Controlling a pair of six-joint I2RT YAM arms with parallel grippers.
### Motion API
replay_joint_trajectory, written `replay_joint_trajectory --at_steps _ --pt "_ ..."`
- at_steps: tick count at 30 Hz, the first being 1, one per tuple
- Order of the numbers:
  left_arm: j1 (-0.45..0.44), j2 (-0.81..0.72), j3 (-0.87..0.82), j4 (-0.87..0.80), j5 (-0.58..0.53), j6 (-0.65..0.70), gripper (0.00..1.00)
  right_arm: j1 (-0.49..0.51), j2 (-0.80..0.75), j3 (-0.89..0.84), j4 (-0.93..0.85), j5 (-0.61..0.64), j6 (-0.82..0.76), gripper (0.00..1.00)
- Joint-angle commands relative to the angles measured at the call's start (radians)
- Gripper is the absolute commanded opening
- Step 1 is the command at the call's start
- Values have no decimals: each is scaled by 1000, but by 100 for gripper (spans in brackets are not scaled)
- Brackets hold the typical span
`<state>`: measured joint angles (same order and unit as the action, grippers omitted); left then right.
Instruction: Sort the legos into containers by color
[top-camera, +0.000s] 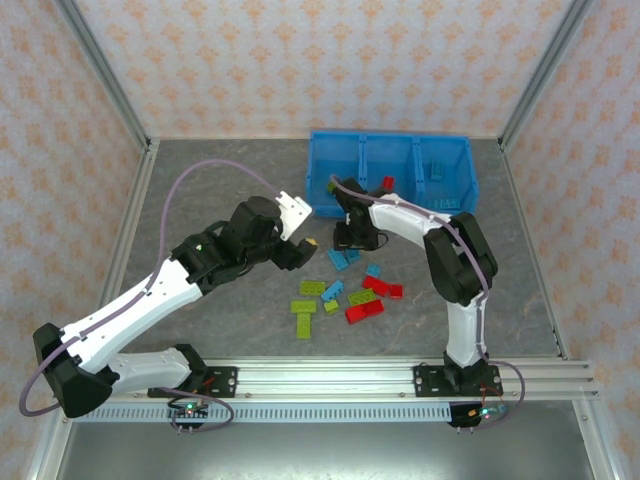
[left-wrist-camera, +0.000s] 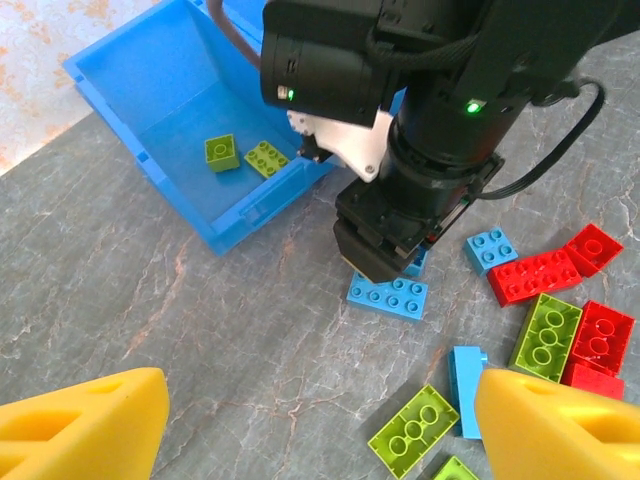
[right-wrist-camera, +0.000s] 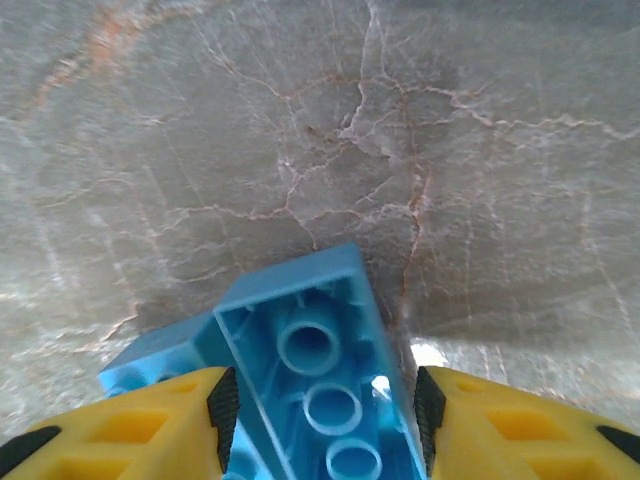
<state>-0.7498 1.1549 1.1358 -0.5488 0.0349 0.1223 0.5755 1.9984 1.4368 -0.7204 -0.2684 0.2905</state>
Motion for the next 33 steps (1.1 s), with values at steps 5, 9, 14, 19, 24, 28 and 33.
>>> replay_joint_trajectory --at_steps 5,9,14,19,24,28,33 --pt "4 5 -22 39 7 -21 81 4 48 48 -54 11 -21 49" --pt "4 2 -29 39 -1 -20 81 5 50 58 -63 50 -19 41" --pt "4 -10 -39 34 1 -19 82 3 -37 25 -28 101 16 34" --pt "4 -23 -52 35 24 -11 83 2 -190 -18 -14 201 47 32" --pt "4 -4 -47 51 79 -9 85 -30 -349 -25 -33 322 84 32" --pt "1 22 -34 64 101 -15 86 -109 -444 21 -31 450 73 32" --pt "-4 39 -24 49 99 -6 87 -307 -431 101 -10 479 36 32"
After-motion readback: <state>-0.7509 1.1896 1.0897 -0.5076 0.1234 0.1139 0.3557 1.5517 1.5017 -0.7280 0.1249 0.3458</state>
